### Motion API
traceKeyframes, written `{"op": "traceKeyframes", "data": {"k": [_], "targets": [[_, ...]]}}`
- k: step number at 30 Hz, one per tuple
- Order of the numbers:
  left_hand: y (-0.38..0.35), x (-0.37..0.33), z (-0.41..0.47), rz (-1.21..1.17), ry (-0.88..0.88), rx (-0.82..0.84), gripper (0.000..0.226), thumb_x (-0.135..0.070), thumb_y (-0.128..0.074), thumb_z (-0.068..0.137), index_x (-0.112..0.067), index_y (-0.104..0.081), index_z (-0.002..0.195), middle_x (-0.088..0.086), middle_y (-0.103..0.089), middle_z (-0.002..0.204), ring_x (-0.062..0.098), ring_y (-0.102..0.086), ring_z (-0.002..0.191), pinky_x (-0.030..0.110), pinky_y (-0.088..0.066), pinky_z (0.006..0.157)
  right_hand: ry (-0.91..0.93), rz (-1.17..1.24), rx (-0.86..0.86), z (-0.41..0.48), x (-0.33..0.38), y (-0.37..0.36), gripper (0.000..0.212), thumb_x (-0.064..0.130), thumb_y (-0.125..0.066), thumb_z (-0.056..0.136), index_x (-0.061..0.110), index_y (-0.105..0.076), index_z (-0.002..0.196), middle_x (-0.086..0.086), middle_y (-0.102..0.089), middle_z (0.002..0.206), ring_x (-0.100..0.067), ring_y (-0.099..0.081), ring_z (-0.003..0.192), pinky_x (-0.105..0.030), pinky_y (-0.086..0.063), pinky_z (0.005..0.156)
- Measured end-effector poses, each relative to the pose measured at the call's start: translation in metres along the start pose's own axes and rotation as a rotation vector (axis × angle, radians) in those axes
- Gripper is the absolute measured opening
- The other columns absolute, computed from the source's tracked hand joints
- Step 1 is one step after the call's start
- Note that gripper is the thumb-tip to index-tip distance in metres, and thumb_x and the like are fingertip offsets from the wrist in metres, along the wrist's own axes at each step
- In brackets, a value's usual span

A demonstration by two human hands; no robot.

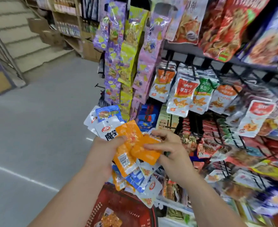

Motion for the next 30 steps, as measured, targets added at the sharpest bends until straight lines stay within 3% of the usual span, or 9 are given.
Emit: {"op": "traceKeyframes", "data": {"k": [3,7,12,14,17,21,25,28,30], "targets": [[-0.009,-0.005,-0.003,0.001,-0.008,0.024,0.028,0.005,-0.073,0.087,-0.007,-0.072,0.113,0.017,-0.080,0.098,0.035,-0.077,0.082,0.053,-0.063,0.078,-0.033,0.053,0.040,-0.008,-0.002,0.002,0.053,-0.001,-0.070,0.095,0.050,-0.079,0.105,0.025,-0.050,0.146,0.006,-0.037,0.142,-0.032,-0.045,0.113],[-0.021,-0.009,-0.011,0.002,-0.029,0.018,0.027,0.005,-0.072,0.088,-0.008,-0.072,0.112,0.017,-0.080,0.097,0.036,-0.078,0.082,0.056,-0.063,0.079,-0.007,0.114,0.201,-0.013,0.007,0.005,0.063,-0.006,-0.050,0.089,0.046,-0.068,0.121,0.028,-0.047,0.151,0.010,-0.021,0.150,-0.030,-0.027,0.124],[-0.038,-0.025,-0.026,0.028,-0.117,0.025,0.024,0.007,-0.070,0.089,-0.011,-0.072,0.105,0.012,-0.081,0.093,0.026,-0.078,0.072,0.041,-0.065,0.066,0.081,0.122,-0.129,0.009,0.025,0.038,0.020,0.010,-0.077,0.091,0.027,-0.079,0.101,0.015,-0.071,0.122,0.009,-0.058,0.122,-0.024,-0.049,0.102],[-0.044,-0.035,-0.034,0.020,-0.150,0.028,0.025,0.007,-0.070,0.089,-0.012,-0.073,0.105,0.011,-0.081,0.093,0.025,-0.078,0.071,0.038,-0.064,0.060,0.140,0.038,-0.188,0.020,0.038,0.047,0.034,0.008,-0.080,0.088,0.038,-0.072,0.102,0.016,-0.057,0.138,0.016,-0.047,0.127,-0.004,-0.039,0.097],[-0.051,-0.053,-0.048,-0.004,-0.199,0.012,0.022,0.007,-0.068,0.090,-0.010,-0.073,0.102,0.010,-0.080,0.085,0.021,-0.076,0.063,0.032,-0.059,0.050,0.216,0.008,-0.186,0.032,0.058,0.057,0.064,0.007,-0.081,0.087,0.049,-0.055,0.128,0.013,-0.010,0.170,0.023,-0.010,0.144,0.006,-0.016,0.104],[-0.065,-0.086,-0.065,-0.040,-0.281,0.008,0.021,0.010,-0.065,0.090,-0.009,-0.072,0.096,0.006,-0.078,0.072,0.018,-0.073,0.054,0.028,-0.055,0.044,0.190,0.034,-0.182,0.050,0.081,0.079,0.100,0.014,-0.085,0.085,0.064,-0.021,0.144,0.018,0.026,0.168,0.035,0.012,0.133,0.013,-0.020,0.088],[-0.083,-0.124,-0.083,-0.081,-0.356,0.046,0.018,0.008,-0.066,0.089,-0.007,-0.074,0.094,0.009,-0.078,0.073,0.021,-0.073,0.053,0.031,-0.057,0.043,0.150,0.248,-0.198,0.063,0.105,0.106,0.115,0.022,-0.094,0.074,0.076,-0.019,0.141,0.026,-0.009,0.169,0.009,-0.029,0.147,-0.008,-0.045,0.094],[-0.101,-0.159,-0.097,-0.083,-0.422,0.100,0.024,0.007,-0.067,0.086,-0.010,-0.080,0.075,0.014,-0.077,0.073,0.023,-0.073,0.052,0.034,-0.058,0.043,0.202,0.374,-0.178,0.066,0.133,0.134,0.108,0.010,-0.094,0.070,0.073,-0.029,0.129,0.064,-0.043,0.112,0.036,-0.045,0.105,-0.009,-0.052,0.085],[-0.111,-0.181,-0.107,-0.069,-0.465,0.124,0.027,0.005,-0.068,0.084,-0.012,-0.080,0.067,0.016,-0.077,0.073,0.024,-0.072,0.051,0.035,-0.058,0.043,0.242,0.430,-0.145,0.067,0.151,0.151,0.107,0.001,-0.093,0.069,0.063,-0.033,0.132,0.064,-0.047,0.093,0.037,-0.050,0.090,-0.004,-0.050,0.070]]}}
Point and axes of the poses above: each hand's wrist, its own z-axis towards the middle knuckle, its own y-axis out of the back of the hand, x = y × z, the point moved 5 cm from there along z, towards the middle knuckle
